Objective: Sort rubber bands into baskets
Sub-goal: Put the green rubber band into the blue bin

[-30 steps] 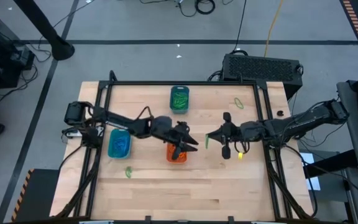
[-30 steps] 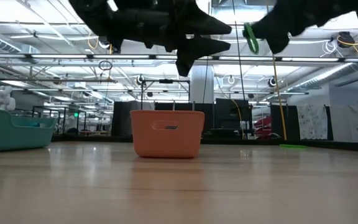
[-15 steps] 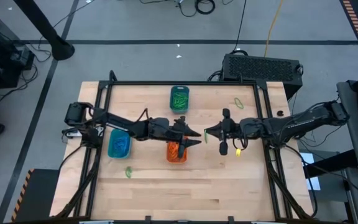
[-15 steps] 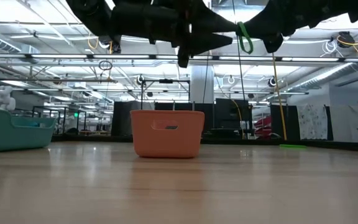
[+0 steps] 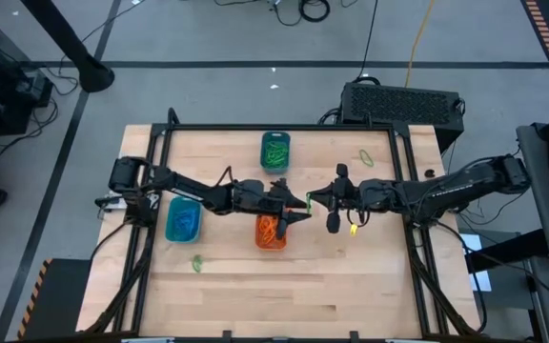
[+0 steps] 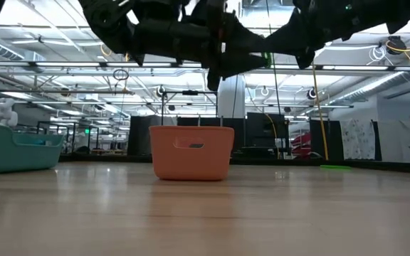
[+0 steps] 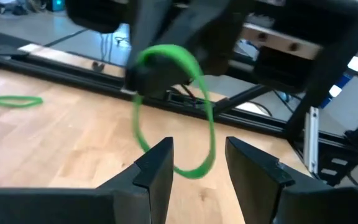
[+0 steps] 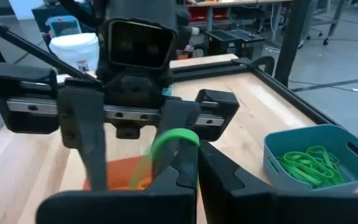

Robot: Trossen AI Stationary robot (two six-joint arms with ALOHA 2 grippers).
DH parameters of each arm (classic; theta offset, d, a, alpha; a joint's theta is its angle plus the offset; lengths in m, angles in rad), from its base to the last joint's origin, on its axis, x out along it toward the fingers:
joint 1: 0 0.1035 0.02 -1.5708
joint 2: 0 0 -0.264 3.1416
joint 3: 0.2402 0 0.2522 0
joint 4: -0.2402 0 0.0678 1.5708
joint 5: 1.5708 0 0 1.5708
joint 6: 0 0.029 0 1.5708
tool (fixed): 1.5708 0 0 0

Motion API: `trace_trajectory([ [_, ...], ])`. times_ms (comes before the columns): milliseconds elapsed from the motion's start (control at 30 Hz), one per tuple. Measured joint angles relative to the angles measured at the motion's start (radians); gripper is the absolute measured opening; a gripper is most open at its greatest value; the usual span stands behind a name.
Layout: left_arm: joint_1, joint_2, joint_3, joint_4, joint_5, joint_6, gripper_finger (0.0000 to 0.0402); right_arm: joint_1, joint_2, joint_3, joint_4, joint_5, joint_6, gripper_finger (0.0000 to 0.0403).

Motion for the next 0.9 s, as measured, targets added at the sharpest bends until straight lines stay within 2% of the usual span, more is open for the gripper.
trace_trajectory([
  [133, 0.013, 0.004, 0.0, 0.005, -0.001, -0.014, 0.015, -0.004, 0.009, 0.0, 0.008, 0.0, 0.002, 0.0],
  [233, 0.017, 0.004, 0.0, 0.007, -0.001, -0.014, 0.013, -0.004, 0.009, 0.0, 0.009, -0.001, 0.002, 0.0],
  [467, 0.021, 0.004, 0.0, -0.002, -0.004, 0.004, 0.0015, -0.003, 0.009, 0.0, 0.004, -0.003, 0.002, 0.0],
  [667, 0.028, 0.004, 0.0, -0.038, -0.004, 0.013, 0.0006, -0.003, 0.001, 0.0, -0.016, -0.004, -0.009, 0.0005],
  [800, 0.045, -0.004, 0.0, -0.092, -0.004, 0.019, 0.0004, -0.003, -0.009, 0.0, -0.069, -0.003, -0.014, 0.0033],
  [900, 0.076, -0.043, 0.0, -0.169, -0.003, 0.031, 0.0003, -0.003, -0.034, 0.0, -0.172, 0.0, -0.04, 0.0062],
])
